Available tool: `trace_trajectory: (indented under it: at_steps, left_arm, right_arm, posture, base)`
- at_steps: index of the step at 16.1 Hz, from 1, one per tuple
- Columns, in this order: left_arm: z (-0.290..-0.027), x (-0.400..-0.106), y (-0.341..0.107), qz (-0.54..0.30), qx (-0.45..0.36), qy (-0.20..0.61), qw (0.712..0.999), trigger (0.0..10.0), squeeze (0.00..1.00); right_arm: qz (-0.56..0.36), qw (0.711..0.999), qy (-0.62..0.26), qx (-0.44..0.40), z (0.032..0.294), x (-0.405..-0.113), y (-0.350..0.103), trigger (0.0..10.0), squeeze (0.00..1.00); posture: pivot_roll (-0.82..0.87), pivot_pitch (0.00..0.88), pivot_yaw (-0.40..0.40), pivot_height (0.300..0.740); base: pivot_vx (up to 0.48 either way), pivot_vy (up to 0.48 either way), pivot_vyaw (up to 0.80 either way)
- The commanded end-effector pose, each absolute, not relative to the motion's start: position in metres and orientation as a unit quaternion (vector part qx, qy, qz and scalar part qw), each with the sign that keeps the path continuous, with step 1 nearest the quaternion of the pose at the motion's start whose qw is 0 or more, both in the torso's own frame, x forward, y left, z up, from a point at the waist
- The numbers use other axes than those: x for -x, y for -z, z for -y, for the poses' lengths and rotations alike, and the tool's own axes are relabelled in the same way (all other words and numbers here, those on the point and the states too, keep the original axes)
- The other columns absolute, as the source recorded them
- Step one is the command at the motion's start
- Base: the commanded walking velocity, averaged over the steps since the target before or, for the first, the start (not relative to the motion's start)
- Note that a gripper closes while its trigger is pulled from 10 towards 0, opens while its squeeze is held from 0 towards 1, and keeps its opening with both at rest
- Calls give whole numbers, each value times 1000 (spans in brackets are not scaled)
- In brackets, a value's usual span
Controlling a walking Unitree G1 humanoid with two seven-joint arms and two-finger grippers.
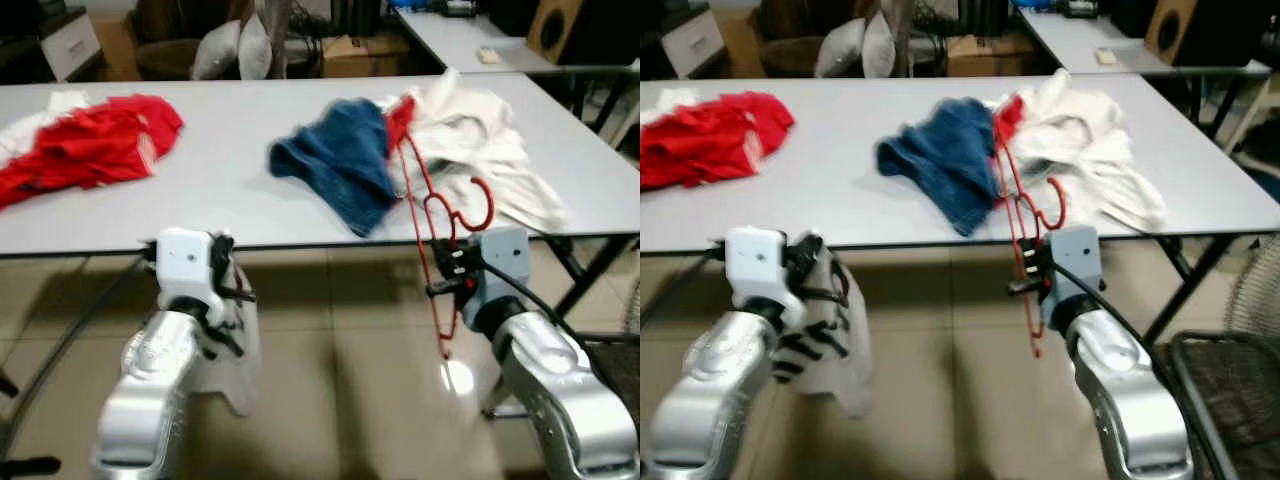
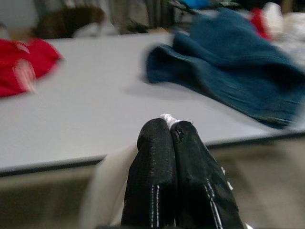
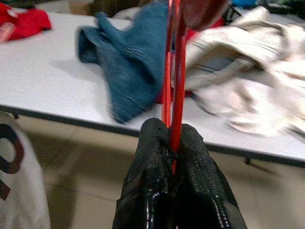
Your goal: Hang hanger
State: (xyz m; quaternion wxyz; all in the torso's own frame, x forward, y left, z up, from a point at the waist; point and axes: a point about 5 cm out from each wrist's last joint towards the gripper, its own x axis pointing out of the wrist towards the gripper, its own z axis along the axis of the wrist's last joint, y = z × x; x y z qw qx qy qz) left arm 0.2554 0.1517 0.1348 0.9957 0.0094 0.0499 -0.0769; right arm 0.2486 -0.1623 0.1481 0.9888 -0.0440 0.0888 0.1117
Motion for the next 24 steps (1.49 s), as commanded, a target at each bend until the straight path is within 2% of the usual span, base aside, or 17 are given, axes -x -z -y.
trace_trajectory:
  at_steps: [1, 3, 6, 9, 15, 19, 21, 24]
  left_arm:
    - [-152, -259, -150, -12, -12, 91, 996, 10000, 0]
    - [-154, -262, -155, 1, 17, 85, 996, 10000, 0]
    - [-156, -268, -162, 15, 8, 82, 996, 10000, 0]
    - [-157, -276, -170, 27, 2, 87, 996, 10000, 0]
    - [-167, -298, -195, 65, -13, 87, 994, 10000, 0]
    - [-173, -328, -228, 110, -40, 108, 987, 10000, 0]
    - [-173, -333, -236, 121, -45, 112, 985, 10000, 0]
    - [-163, -343, -275, 171, -39, 162, 971, 10000, 0]
  right_arm:
    - [-85, 987, -133, 33, 156, -249, -151, 10000, 0]
    - [-82, 986, -140, 28, 154, -250, -152, 10000, 0]
    - [-76, 984, -155, 34, 153, -252, -156, 10000, 0]
    - [-59, 970, -222, 78, 157, -251, -165, 10000, 0]
    - [-95, 890, -423, 141, 173, -223, -184, 10000, 0]
    - [-168, 811, -530, 183, 191, -196, -195, 10000, 0]
    - [-171, 806, -536, 182, 192, -196, -196, 10000, 0]
    - [-158, 780, -578, 179, 177, -202, -197, 10000, 0]
  posture:
    - [-171, 0, 55, 740]
    - [-171, 0, 57, 740]
    - [-171, 0, 62, 740]
    - [-168, 0, 61, 740]
    - [-154, 0, 55, 740]
    - [-144, 0, 44, 740]
    - [-144, 0, 44, 740]
    - [-143, 0, 53, 740]
  base:
    - [0, 0, 0]
    - [148, 0, 0]
    - [356, 0, -756]
    - [366, 0, 0]
    - [366, 0, 0]
    - [367, 0, 0]
    - [368, 0, 0]
    - [370, 0, 0]
